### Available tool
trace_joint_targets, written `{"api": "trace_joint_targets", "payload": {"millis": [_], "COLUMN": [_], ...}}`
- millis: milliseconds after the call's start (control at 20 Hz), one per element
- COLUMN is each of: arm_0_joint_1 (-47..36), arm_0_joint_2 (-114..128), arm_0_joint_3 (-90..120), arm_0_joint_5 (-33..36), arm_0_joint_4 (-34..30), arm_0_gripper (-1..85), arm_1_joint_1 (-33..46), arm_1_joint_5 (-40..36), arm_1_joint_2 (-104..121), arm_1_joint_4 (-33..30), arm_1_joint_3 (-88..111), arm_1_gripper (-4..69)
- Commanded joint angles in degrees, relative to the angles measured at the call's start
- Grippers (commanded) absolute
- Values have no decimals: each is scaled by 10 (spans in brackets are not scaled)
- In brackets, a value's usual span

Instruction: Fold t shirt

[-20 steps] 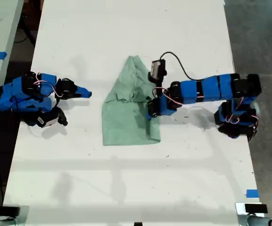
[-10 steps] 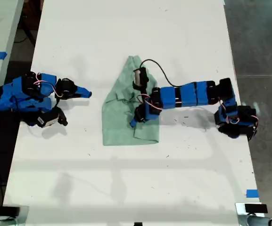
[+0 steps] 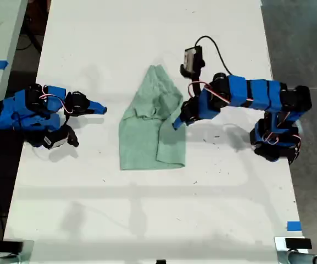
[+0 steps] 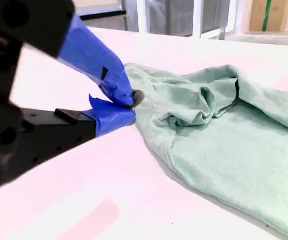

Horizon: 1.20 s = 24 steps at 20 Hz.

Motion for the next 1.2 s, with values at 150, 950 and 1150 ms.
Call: {"api": "trace_joint_targets", "payload": {"millis": [150,950,1150], "arm_0_joint_1": [3,4,4], "arm_0_joint_2": [2,2,2], "arm_0_joint_3": [4,6,6], "arm_0_joint_5": [1,1,-3], "arm_0_joint_4": [-11,-13,-13], "arm_0_gripper": [1,1,1], "arm_1_joint_1": [18,29,27], "arm_1_joint_5": [25,122,119], "arm_1_joint_2": [434,997,997], "arm_1_joint_4": [-142,-156,-156], "arm_1_joint_3": [428,1051,1051], "arm_1_gripper": [137,24,24]}}
